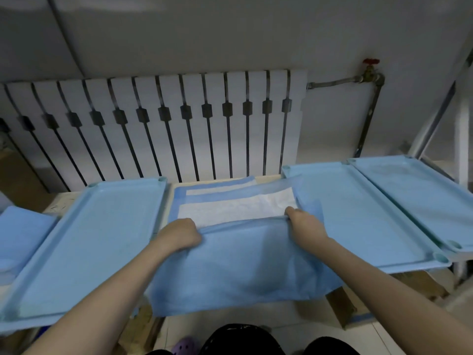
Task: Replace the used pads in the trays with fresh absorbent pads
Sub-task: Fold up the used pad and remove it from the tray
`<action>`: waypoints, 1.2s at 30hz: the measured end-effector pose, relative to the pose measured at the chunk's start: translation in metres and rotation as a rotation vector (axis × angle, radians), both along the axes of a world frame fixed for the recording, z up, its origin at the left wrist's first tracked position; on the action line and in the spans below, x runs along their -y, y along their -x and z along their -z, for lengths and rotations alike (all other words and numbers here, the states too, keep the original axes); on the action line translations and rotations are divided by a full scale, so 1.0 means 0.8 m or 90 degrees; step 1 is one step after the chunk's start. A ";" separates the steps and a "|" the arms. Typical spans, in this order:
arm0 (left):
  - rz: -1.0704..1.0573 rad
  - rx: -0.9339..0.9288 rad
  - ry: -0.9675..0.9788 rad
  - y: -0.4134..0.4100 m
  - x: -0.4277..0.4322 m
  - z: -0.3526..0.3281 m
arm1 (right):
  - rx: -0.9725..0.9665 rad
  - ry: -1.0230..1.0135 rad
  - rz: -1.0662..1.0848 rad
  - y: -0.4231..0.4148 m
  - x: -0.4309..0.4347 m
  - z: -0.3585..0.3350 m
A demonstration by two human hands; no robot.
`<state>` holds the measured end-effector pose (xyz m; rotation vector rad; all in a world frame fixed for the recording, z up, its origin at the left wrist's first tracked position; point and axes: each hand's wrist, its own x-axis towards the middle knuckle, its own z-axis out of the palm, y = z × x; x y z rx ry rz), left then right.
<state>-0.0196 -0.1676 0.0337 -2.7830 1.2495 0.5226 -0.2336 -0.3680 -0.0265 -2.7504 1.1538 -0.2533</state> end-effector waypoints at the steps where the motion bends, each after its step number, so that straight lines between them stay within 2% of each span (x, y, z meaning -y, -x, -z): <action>1: -0.006 -0.023 -0.017 0.003 0.002 -0.014 | 0.036 0.006 0.004 0.005 -0.005 -0.007; 4: -0.002 -0.064 -0.030 0.012 0.005 -0.056 | 0.190 0.050 0.029 0.019 -0.017 -0.036; 7: -0.005 -0.055 -0.016 0.010 0.008 -0.095 | 0.333 0.138 0.032 0.022 -0.021 -0.074; 11: -0.040 0.026 0.037 -0.012 0.025 -0.125 | 0.389 0.299 0.037 0.002 -0.007 -0.119; 15: -0.092 0.139 0.154 -0.028 0.050 -0.104 | 0.339 0.280 0.042 -0.039 0.019 -0.117; 19: -0.100 0.153 0.260 -0.050 0.072 -0.038 | 0.183 0.172 0.085 -0.075 0.058 -0.074; 23: -0.097 0.137 0.239 -0.077 0.094 0.017 | 0.031 0.123 0.105 -0.099 0.088 -0.036; 26: -0.102 0.127 0.216 -0.090 0.111 0.040 | -0.035 0.102 0.110 -0.114 0.098 -0.022; 32: -0.092 0.098 0.330 -0.096 0.127 0.058 | -0.012 0.089 0.142 -0.127 0.095 -0.009; 36: -0.073 0.050 0.304 -0.066 0.108 0.083 | -0.008 0.065 0.088 -0.122 0.071 0.008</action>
